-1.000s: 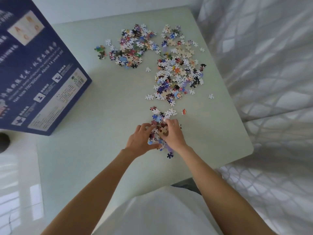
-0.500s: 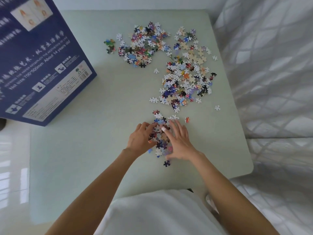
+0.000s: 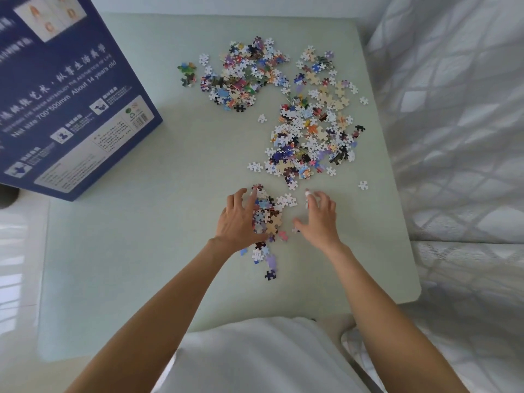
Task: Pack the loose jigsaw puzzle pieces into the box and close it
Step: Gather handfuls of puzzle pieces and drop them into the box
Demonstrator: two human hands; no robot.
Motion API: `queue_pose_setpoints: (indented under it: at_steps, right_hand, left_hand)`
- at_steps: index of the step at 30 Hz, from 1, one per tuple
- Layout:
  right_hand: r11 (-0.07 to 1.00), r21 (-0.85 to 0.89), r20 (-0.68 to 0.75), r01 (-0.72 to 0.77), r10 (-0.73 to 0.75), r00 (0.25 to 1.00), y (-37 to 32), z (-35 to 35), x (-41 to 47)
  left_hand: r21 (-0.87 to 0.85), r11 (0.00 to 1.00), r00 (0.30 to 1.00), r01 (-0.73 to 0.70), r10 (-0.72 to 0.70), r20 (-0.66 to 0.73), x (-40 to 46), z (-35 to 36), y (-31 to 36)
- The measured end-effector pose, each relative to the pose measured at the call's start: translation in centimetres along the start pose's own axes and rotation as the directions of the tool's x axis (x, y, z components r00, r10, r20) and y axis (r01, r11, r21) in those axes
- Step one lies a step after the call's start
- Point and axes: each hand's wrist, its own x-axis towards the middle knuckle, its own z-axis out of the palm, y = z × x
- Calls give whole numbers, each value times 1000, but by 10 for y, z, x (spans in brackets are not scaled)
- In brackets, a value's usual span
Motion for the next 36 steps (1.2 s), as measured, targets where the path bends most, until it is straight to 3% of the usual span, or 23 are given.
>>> queue_pose_setpoints:
  at_steps: [4, 14, 18, 23, 27, 36]
  right_hand:
    - [974, 143, 162, 178, -200, 966, -29, 13, -11]
    - [958, -15, 222, 287, -277, 935, -58, 19, -3]
    - [869, -259, 210, 422, -376, 902, -59, 14, 12]
    - [812, -253, 305, 525, -448, 840, -64, 9, 18]
    - [835, -193, 273, 515, -459, 845, -61, 12, 6]
    - [939, -81, 275, 335, -301, 913, -60, 17, -10]
  left_hand:
    - [38, 999, 997, -24, 21, 68, 6, -7, -2]
    - [-108, 994, 997, -19, 27, 72, -14, -5, -22]
    - [-103, 994, 998, -33, 39, 55, -20, -3, -21]
    - [-152, 988, 1000, -4, 4, 3, -23, -2, -17]
    - [-169, 986, 1000, 14, -11, 16, -21, -3, -16]
    - [-199, 978, 996, 57, -41, 83, -19, -6, -21]
